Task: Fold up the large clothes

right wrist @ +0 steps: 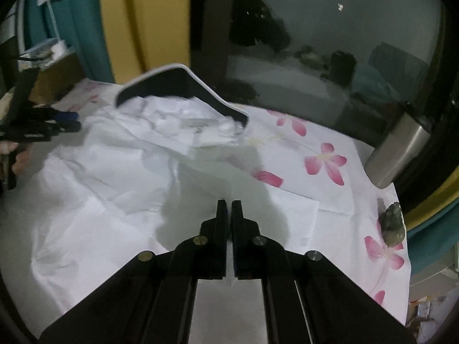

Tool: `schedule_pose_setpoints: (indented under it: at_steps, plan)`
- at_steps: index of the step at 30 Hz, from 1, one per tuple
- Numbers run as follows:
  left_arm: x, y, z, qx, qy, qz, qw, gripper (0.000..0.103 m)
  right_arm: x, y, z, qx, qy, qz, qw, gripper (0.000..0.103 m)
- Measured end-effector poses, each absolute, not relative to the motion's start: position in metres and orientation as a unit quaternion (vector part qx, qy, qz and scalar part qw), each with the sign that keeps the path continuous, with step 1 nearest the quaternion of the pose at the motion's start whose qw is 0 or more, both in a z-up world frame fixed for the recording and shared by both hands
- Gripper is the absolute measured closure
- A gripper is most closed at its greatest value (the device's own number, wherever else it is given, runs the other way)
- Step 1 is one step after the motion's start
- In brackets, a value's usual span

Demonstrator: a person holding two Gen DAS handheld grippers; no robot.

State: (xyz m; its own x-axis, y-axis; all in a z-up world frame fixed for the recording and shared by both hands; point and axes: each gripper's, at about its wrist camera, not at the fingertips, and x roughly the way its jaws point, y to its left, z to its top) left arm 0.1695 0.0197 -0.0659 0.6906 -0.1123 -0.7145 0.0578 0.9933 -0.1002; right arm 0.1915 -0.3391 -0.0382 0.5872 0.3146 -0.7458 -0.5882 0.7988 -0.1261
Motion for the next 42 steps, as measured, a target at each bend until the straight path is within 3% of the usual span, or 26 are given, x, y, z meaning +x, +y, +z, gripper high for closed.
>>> schedule_pose_setpoints:
  at_steps: [8,10,12,14,23,32,38,40,41,42]
  plan:
    - [0.214,0.037,-0.056,-0.017,0.375,-0.011,0.927,0.045,0.225,-0.333,-0.065,-0.182,0.413,0.238,0.86,0.096]
    - [0.226,0.043,-0.054,-0.025,0.373,-0.007,0.928,0.045,0.232,-0.332,-0.057,-0.177,0.405,0.227,0.868,0.084]
    - [0.236,0.048,-0.05,-0.033,0.366,-0.004,0.93,0.045,0.238,-0.33,-0.045,-0.168,0.391,0.225,0.877,0.051]
    - [0.242,0.051,-0.046,-0.043,0.356,-0.004,0.934,0.045,0.25,-0.326,-0.033,-0.15,0.373,0.221,0.889,0.039]
    - [0.259,0.057,-0.028,-0.08,0.334,-0.003,0.939,0.045,0.333,-0.263,-0.022,-0.143,0.364,0.227,0.892,0.039]
    - [0.281,0.047,-0.061,-0.055,0.397,-0.047,0.915,0.045,0.346,-0.234,-0.079,-0.154,0.45,0.289,0.831,0.039]
    - [0.285,0.038,-0.085,-0.036,0.44,-0.075,0.894,0.045,0.345,-0.247,-0.085,-0.101,0.46,0.325,0.82,0.039]
    - [0.286,0.038,-0.091,-0.041,0.449,-0.078,0.889,0.045,0.339,-0.247,-0.085,-0.105,0.456,0.345,0.814,0.049]
    - [0.284,0.039,-0.094,-0.045,0.45,-0.078,0.888,0.043,0.337,-0.247,-0.085,-0.101,0.455,0.352,0.811,0.068]
    - [0.284,0.041,-0.095,-0.051,0.452,-0.077,0.887,0.042,0.335,-0.248,-0.085,-0.097,0.455,0.356,0.81,0.075]
